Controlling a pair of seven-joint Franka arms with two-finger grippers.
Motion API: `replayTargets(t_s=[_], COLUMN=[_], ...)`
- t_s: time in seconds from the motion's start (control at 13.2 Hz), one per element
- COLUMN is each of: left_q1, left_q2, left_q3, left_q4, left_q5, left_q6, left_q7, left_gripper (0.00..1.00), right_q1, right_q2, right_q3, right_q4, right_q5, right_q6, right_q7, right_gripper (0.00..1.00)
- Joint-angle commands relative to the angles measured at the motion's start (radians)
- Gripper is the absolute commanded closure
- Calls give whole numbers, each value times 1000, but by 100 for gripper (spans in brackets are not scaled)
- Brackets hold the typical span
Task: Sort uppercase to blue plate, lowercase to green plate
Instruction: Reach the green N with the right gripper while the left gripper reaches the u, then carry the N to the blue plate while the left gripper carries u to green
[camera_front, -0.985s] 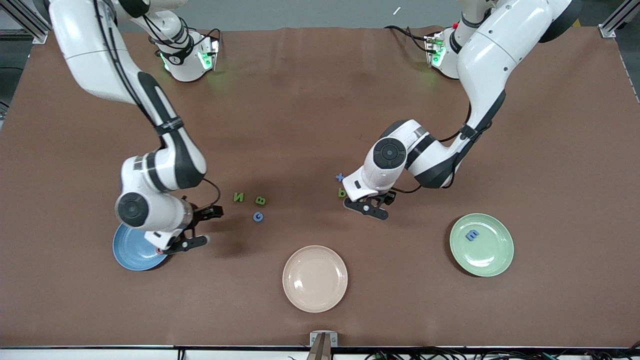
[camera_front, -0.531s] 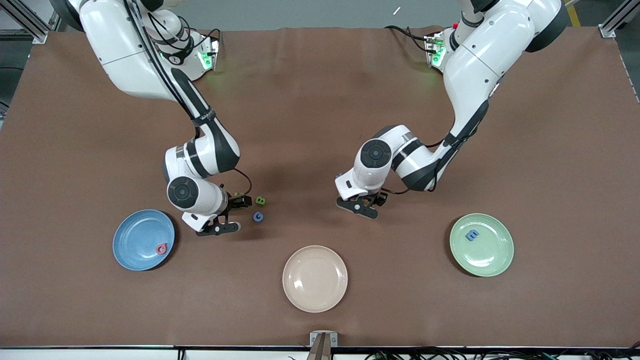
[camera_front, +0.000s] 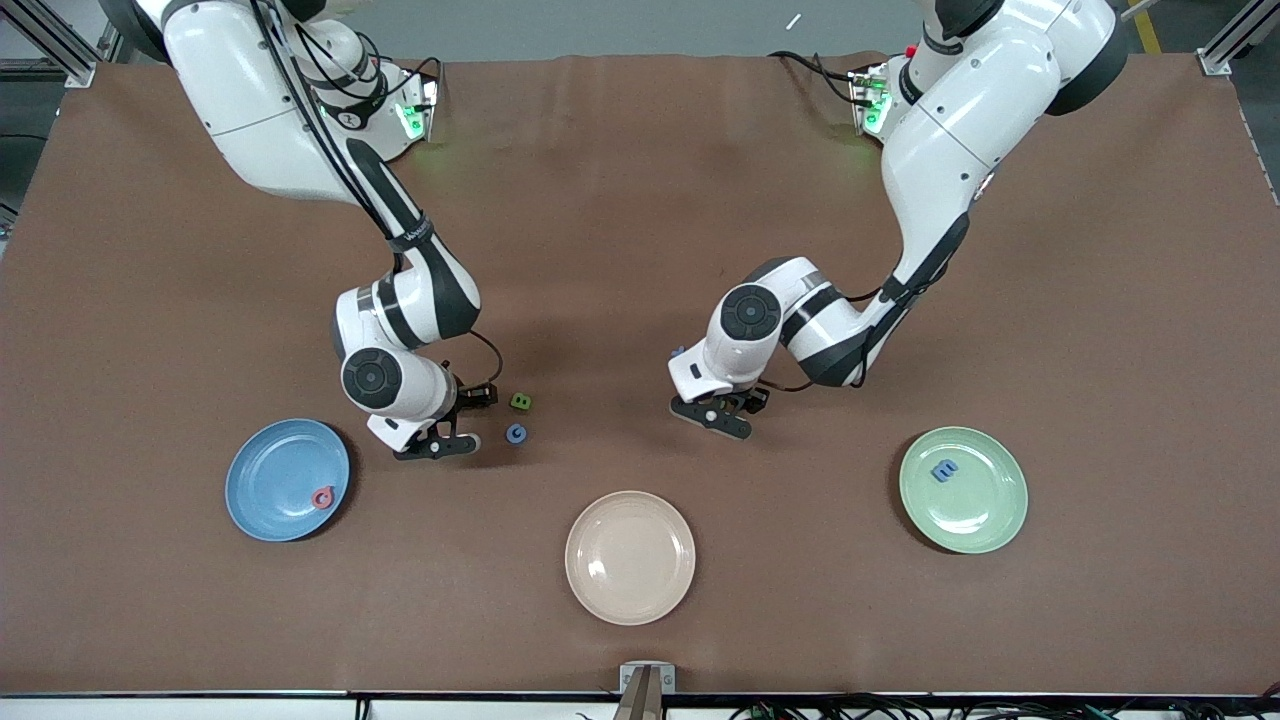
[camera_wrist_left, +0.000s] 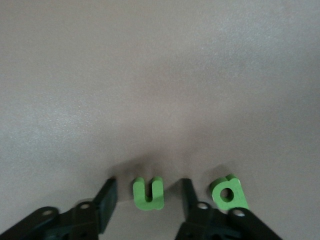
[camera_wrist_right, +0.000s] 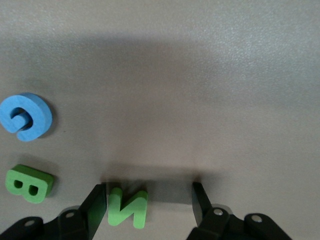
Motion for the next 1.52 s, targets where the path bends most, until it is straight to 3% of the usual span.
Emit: replayTargets(t_s=[0.0,0.08,0.15,0.45,0.61,0.76,0.99,1.44], left_q1=[-4,5,16,86,160,247,361,511], left_q2=[-1,-4,-9,-75,-112,-141,-147,-126], left_q3=[7,7,7,5,4,-2,1,7], left_q4=[0,0,0,3,11,9,12,3], left_q5=[19,19,20,22,20,20,20,20], left_q6=[10,7,3,-19,-68,-77,-80,-80], left_q7=[-19,-19,-17,41,143,249,400,509], left_gripper=[80,90,93,93,93,92,91,82], right_q1=[19,19,19,21,16,-7,-82,-284], right_q2=[-55,-57,-57,-63,-81,-95,-95,-68], right_q3=[-6,-6,-6,-6,-8,-20,-38,-38], right_q4=[-63,-66,-66,-63,-51,0,107,161], right_q5=[16,16,16,16,16,-3,-97,-113], right_q6=[8,9,9,-1,-4,-14,-75,-64], right_q7=[16,16,16,15,5,-4,-92,-523], right_gripper=[44,51,58,84,92,93,93,93])
